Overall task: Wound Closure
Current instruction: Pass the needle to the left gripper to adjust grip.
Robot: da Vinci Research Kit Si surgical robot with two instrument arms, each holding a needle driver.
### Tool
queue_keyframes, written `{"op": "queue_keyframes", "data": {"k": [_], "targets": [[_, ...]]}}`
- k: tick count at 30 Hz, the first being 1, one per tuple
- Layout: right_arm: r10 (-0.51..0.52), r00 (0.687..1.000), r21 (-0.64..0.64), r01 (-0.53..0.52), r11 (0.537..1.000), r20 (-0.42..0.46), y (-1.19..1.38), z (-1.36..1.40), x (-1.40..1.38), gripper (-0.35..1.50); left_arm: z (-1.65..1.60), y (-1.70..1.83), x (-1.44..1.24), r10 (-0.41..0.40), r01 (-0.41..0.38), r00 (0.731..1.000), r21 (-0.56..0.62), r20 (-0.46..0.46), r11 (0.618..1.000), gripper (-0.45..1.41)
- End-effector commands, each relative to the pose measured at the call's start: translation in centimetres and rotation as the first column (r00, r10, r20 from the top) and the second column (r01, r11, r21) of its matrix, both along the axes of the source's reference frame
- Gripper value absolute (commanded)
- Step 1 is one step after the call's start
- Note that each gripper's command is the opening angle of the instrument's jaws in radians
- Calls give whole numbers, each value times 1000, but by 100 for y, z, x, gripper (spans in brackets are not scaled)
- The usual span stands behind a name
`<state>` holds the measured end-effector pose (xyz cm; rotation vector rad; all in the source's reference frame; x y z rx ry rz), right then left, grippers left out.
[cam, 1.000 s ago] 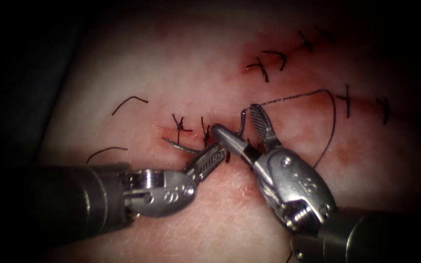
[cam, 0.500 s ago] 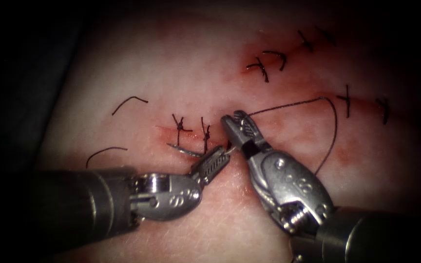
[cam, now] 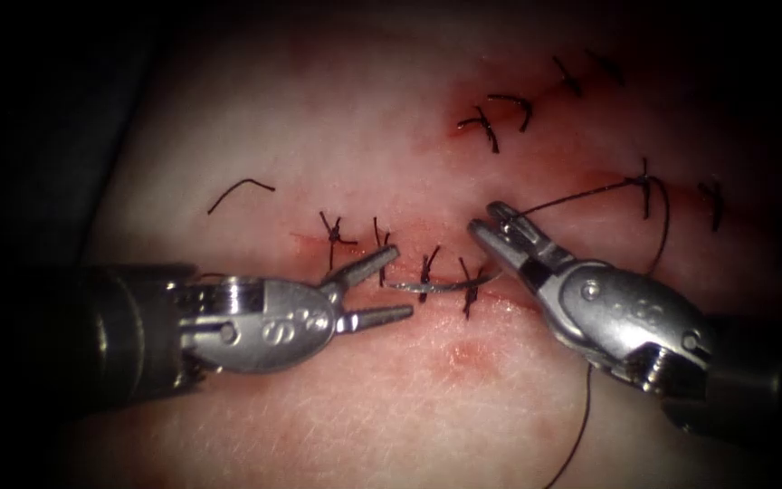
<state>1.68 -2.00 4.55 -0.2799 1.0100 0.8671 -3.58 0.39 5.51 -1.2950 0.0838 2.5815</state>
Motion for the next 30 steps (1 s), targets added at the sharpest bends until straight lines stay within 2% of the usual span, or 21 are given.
{"op": "queue_keyframes", "data": {"k": [1, 3, 6, 8, 10, 15, 18, 22, 28, 30], "targets": [[-29, 1000, -18, 29, 999, -12, -1, 9, 3, -35, 8, 2, -6, 15, -16, 1000, 24, 18, 1000, 5], [-76, 997, -31, 75, 997, -27, 0, 10, 2, -35, 11, 9, -7, 50, -52, 998, 71, 27, 996, 9], [-147, 989, -76, 144, 987, -28, 0, 10, 3, -35, 19, 18, -13, 109, -114, 993, 168, 43, 979, 29], [-172, 984, -90, 168, 982, -41, 1, 10, 3, -35, 26, 21, -19, 155, -163, 987, 221, 51, 962, 51], [-198, 979, -103, 192, 976, -49, 0, 9, 5, -35, 30, 24, -25, 188, -197, 980, 266, 58, 944, 58], [-254, 965, -145, 244, 959, -60, 0, 5, 10, -35, 43, 31, -46, 278, -293, 956, 350, 95, 890, 93], [-279, 958, -172, 265, 949, -65, 0, 2, 10, -35, 49, 36, -51, 299, -320, 947, 397, 115, 860, 94], [-315, 946, -213, 293, 932, -74, -1, -5, 11, -35, 56, 43, -52, 305, -346, 938, 448, 163, 824, 88], [-357, 932, -305, 322, 896, -66, 0, -18, 13, -35, 64, 45, -52, 321, -402, 916, 529, 242, 747, 78], [-366, 928, -332, 327, 885, -63, 0, -24, 13, -35, 65, 45, -52, 324, -414, 910, 563, 258, 715, 69]]}}
